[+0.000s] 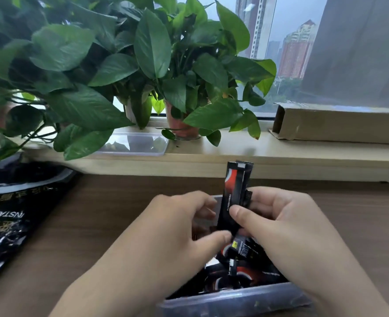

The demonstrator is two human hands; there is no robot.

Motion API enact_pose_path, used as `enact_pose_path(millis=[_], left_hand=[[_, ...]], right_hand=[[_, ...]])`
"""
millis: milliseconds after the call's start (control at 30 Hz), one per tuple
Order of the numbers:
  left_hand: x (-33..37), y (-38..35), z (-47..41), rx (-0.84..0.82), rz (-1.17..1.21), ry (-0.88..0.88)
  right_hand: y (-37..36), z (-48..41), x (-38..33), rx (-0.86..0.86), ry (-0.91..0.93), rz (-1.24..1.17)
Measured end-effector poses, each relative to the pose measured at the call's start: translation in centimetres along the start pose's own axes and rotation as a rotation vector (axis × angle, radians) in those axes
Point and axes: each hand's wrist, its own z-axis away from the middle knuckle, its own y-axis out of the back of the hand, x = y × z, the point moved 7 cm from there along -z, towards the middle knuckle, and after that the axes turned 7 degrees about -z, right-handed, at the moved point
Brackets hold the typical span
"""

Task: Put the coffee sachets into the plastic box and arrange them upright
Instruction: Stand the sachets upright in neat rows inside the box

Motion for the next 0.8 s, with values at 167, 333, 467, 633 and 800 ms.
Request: enact_pose_path(millis=[167,333,467,633,800], left_hand=[[1.0,-1.9,-0.7,0.051,-0.104,-0.028],[0.0,-1.8,-1.2,0.073,0.075,0.048],[-0.4,-1.9,-1.5,-0.031,0.280,0.050],[-1.4,-1.2,-1.6,-0.014,0.614,0.162],[-1.8,-1.1,-1.2,-0.088,0.961,0.322]], right_hand=[[-0.3,-0.2,0.6,0.014,0.037,0.010],[-0.9,-0.4,-0.3,-0.013,0.115,0.129],[-1.2,-0.7,-0.3,-0.063,0.141,0.167],[-0.4,-0.4,-2.8,-0.023,0.265,0.175],[-2.2,-1.1,-2.2,-0.241,0.349,0.299]])
